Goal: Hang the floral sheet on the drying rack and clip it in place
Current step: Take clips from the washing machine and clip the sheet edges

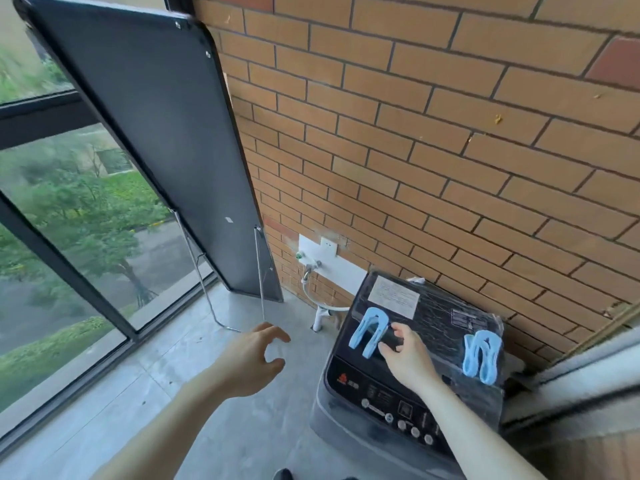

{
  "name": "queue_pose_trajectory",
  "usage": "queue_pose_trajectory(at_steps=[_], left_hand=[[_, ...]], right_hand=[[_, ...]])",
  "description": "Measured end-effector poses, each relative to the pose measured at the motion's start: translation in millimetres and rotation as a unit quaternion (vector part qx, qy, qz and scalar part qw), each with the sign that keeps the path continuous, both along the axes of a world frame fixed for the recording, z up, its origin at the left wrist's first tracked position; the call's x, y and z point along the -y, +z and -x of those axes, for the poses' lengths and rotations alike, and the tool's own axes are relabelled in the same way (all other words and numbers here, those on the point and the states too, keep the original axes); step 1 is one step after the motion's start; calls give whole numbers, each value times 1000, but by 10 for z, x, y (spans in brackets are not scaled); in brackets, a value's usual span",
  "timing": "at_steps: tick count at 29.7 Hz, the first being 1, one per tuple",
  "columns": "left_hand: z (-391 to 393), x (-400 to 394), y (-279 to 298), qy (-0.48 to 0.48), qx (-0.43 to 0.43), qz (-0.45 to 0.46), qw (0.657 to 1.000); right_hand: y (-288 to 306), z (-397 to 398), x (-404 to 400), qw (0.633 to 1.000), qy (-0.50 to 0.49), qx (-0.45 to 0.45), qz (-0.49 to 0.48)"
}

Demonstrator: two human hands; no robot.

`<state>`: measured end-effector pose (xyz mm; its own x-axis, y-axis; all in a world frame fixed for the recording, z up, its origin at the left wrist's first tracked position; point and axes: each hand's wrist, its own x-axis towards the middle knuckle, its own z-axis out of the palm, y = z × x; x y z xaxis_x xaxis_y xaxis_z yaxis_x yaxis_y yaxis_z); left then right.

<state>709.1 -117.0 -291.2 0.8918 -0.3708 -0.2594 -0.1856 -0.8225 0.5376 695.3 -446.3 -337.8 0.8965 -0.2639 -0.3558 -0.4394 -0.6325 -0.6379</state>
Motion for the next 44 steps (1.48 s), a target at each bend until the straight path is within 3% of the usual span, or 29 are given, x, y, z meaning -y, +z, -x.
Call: queue_pose_trajectory(at_steps=[12,17,23,28,34,37,40,42,44], left_hand=[[-118,405,-263,62,-40,-1,997],[-268,857,-204,44,-53,-9,998],[-608,1594,-150,23,-56,-5,998],[-841,2198,-122,-69,-79,-33,994],[-936,2715,-283,-89,-177,2,980],[-907,2809,-379,-51,-161,32,985],[-875,2715,-464,-6,-113,34,993],[-860,2649,-496,44,-120,63,990],[-832,2597,-521,86,-128,90,984]], right_hand=[[-840,-939,303,994,-27,-87,63],[-1052,-1016,483,995,-3,-93,43],[-742,-825,705,991,123,-49,-19],[-242,-552,1022,964,265,-4,-33],[101,-383,1432,958,280,32,-44],[-41,-376,1686,971,219,68,-63],[-295,-480,2168,989,105,96,32],[-536,-578,2626,984,56,23,168],[-747,-611,2948,970,38,-86,224]])
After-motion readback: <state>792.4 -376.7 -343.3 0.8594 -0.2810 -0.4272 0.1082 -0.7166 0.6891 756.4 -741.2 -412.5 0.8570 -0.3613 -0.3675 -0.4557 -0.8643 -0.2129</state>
